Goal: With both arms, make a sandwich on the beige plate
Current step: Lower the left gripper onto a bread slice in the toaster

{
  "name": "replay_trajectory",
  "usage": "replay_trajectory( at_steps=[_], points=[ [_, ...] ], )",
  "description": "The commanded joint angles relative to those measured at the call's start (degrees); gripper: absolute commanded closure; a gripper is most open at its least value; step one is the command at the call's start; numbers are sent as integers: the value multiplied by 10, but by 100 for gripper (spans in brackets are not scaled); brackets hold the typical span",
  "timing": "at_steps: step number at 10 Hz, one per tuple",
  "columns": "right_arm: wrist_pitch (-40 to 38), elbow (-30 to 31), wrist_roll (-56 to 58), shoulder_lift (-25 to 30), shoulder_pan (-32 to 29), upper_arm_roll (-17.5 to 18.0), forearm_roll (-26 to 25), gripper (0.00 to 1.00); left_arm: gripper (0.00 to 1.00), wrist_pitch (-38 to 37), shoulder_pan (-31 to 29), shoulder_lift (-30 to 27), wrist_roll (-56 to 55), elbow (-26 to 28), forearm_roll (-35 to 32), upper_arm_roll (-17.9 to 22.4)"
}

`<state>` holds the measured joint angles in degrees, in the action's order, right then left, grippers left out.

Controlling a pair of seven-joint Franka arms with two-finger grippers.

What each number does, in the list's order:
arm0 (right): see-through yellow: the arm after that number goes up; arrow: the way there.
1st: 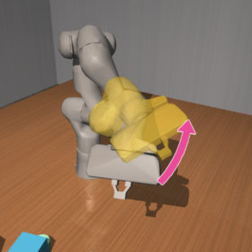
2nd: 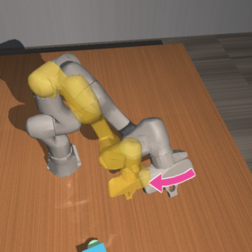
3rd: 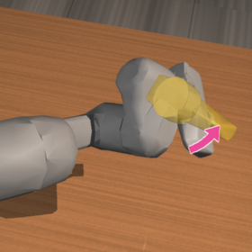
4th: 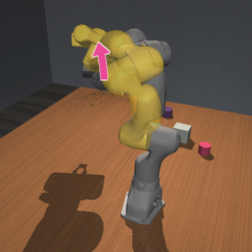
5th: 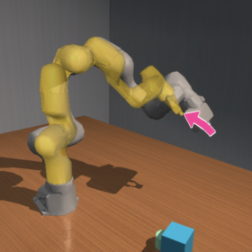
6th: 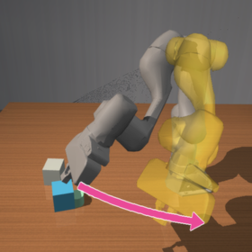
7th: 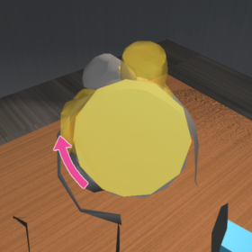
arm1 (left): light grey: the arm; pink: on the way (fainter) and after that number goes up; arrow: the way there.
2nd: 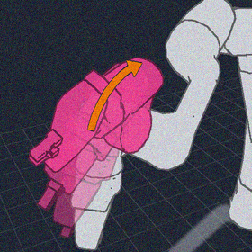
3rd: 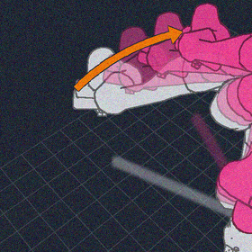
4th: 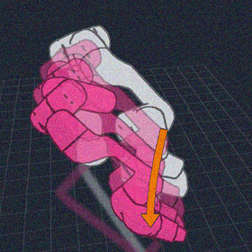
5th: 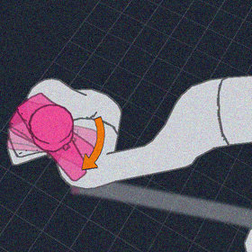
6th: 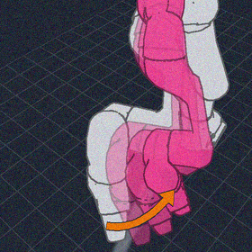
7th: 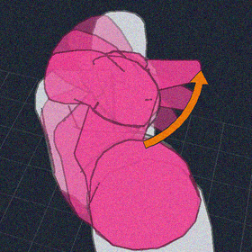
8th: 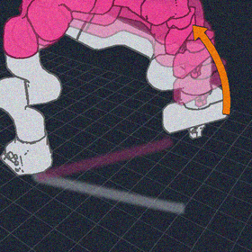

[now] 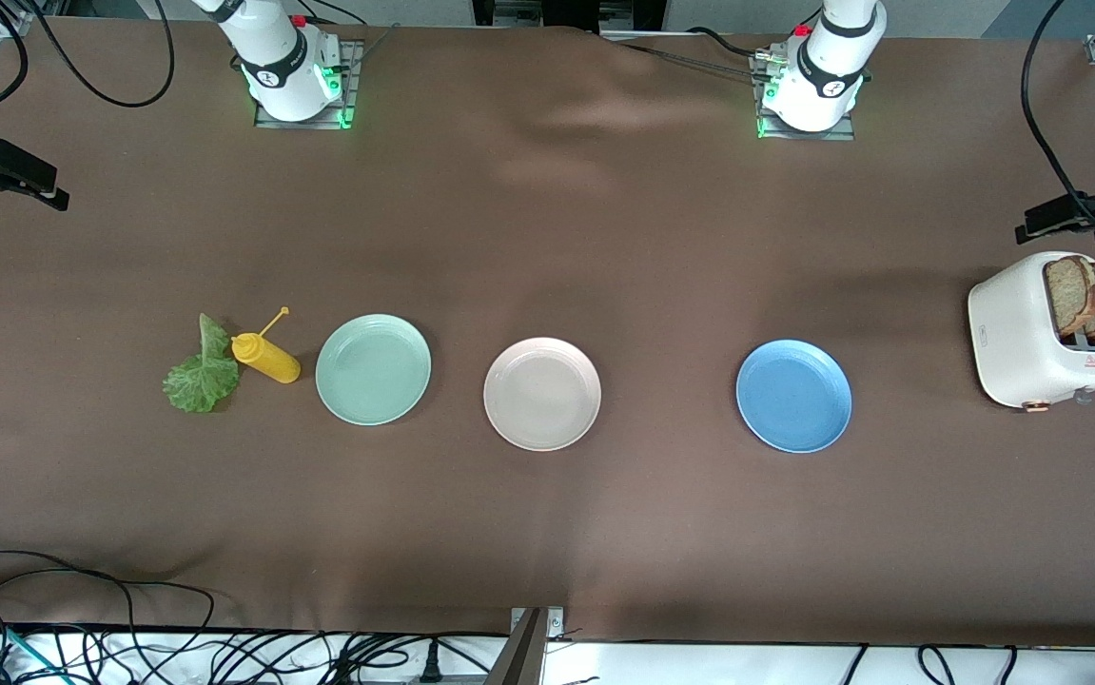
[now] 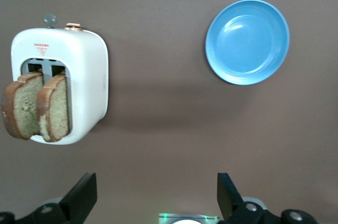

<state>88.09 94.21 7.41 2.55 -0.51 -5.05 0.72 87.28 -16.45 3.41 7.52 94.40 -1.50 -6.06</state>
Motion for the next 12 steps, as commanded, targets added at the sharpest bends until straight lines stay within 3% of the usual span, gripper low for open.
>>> replay_trajectory(
  at_steps=[1,4,7,12],
  points=[
    [-9,-4,-4,0,0,1,-5,0,0,63,-53,-11,70,65,-17,-7],
    [-9,-4,-4,0,0,2,-5,0,0,140,-116,-7,153,125,-17,-6],
    [-13,-4,-4,0,1,2,-5,0,0,176,-162,33,198,132,-42,-8],
    [-28,-4,-5,-1,1,4,-4,0,0,201,-173,75,203,130,-36,-8]
  ],
)
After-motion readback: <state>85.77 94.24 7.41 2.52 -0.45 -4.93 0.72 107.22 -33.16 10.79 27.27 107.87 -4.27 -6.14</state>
